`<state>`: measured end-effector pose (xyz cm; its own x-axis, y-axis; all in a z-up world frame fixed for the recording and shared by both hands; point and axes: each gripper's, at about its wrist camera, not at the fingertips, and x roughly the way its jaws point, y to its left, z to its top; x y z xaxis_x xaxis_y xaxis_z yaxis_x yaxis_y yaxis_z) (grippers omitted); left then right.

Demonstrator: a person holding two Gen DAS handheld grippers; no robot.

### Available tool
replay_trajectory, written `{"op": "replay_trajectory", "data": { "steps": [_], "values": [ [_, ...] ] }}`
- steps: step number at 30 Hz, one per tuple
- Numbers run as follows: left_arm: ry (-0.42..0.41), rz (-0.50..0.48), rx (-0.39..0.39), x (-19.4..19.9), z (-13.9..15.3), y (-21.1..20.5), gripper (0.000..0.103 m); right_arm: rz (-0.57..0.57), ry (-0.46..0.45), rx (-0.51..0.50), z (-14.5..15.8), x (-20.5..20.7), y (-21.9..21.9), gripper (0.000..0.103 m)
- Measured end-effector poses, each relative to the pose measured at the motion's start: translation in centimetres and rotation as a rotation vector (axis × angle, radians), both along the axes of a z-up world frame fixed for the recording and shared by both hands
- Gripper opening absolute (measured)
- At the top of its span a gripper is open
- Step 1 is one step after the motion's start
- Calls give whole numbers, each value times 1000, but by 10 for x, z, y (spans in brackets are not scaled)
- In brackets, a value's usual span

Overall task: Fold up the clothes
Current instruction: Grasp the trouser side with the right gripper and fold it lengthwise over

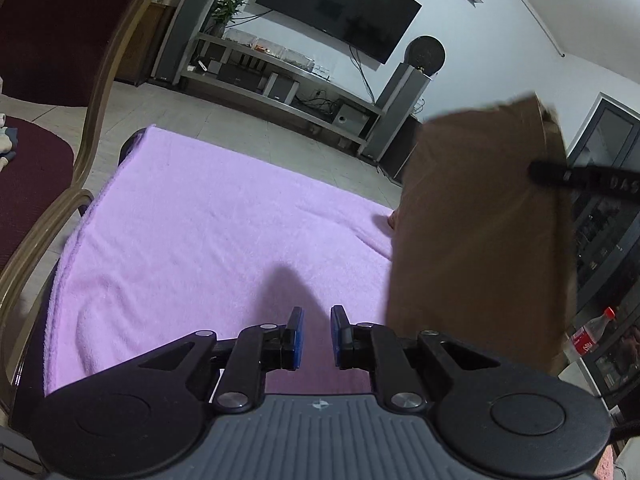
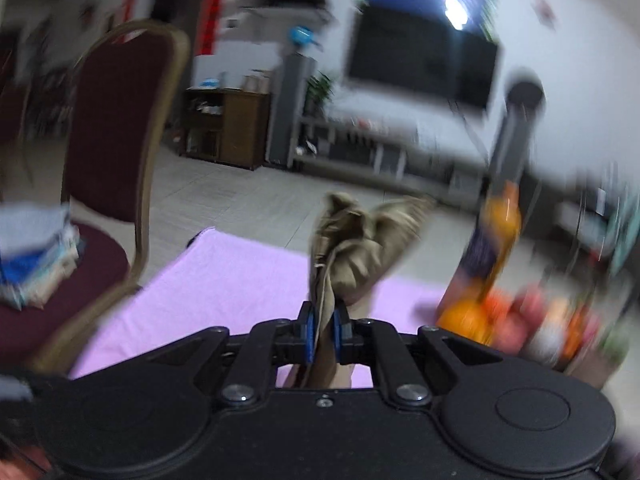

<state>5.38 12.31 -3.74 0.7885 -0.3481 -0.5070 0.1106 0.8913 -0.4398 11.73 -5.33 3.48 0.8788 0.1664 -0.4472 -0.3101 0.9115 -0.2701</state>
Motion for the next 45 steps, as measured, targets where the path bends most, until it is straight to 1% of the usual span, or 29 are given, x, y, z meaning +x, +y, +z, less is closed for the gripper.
{"op": "replay_trajectory", "data": {
  "steps": [2, 5, 8, 11, 15, 16, 20, 23, 27, 28, 29, 30, 31, 33, 34, 35, 37, 38, 39, 40, 41, 43, 44, 45],
  "values": [
    [-2, 5, 2, -1, 0, 0, 12, 29, -48, -76, 6, 0, 11, 9],
    [-5, 18, 10, 0, 0, 2, 13, 53, -63, -106, 4, 3, 14, 9],
    [0, 33, 15, 1, -2, 2, 13, 67, -26, -59, 0, 5, 11, 8],
    [4, 47, 20, 3, -4, 2, 13, 88, 44, 38, -9, 9, 7, 7],
    [24, 59, 32, 7, -9, 1, 13, 120, 130, 128, -30, 22, 11, 6],
    [32, 62, 39, 8, -11, 0, 13, 116, 134, 132, -36, 27, 11, 6],
    [60, 72, 66, 12, -17, -4, 13, 72, 103, 35, -59, 61, 11, 6],
    [80, 75, 83, 16, -22, -9, 13, 33, 135, -33, -77, 96, 4, 6],
    [110, 51, 118, 22, -29, -24, 13, -33, 216, -83, -112, 146, -15, 9],
    [120, 40, 128, 24, -31, -28, 13, -62, 248, -96, -124, 157, -21, 13],
    [124, 27, 139, 26, -33, -33, 13, -98, 288, -111, -137, 168, -29, 21],
    [128, 14, 151, 28, -34, -38, 13, -135, 323, -123, -148, 175, -37, 23],
    [131, 1, 162, 29, -36, -43, 13, -163, 337, -124, -152, 177, -47, 24],
    [131, -23, 180, 31, -37, -51, 15, -205, 342, -107, -150, 174, -68, 25],
    [125, -33, 186, 32, -37, -54, 17, -217, 341, -92, -146, 170, -79, 27],
    [120, -44, 192, 32, -36, -58, 19, -216, 333, -70, -137, 163, -90, 32],
    [120, -60, 181, 33, -35, -61, 21, -197, 297, -17, -116, 145, -108, 39],
    [125, -63, 170, 35, -33, -62, 26, -184, 276, 12, -105, 135, -117, 41],
    [130, -65, 158, 39, -32, -63, 29, -171, 249, 39, -95, 126, -125, 42],
    [135, -67, 147, 42, -30, -64, 33, -157, 215, 64, -87, 118, -131, 48],
    [148, -62, 134, 48, -27, -63, 36, -143, 181, 88, -81, 110, -136, 51],
    [172, -50, 110, 61, -22, -60, 36, -144, 131, 130, -85, 99, -142, 53],
    [182, -43, 98, 69, -20, -59, 38, -153, 124, 159, -91, 96, -145, 54],
    [192, -37, 86, 77, -17, -58, 39, -159, 149, 203, -103, 97, -149, 54]
  ]
}}
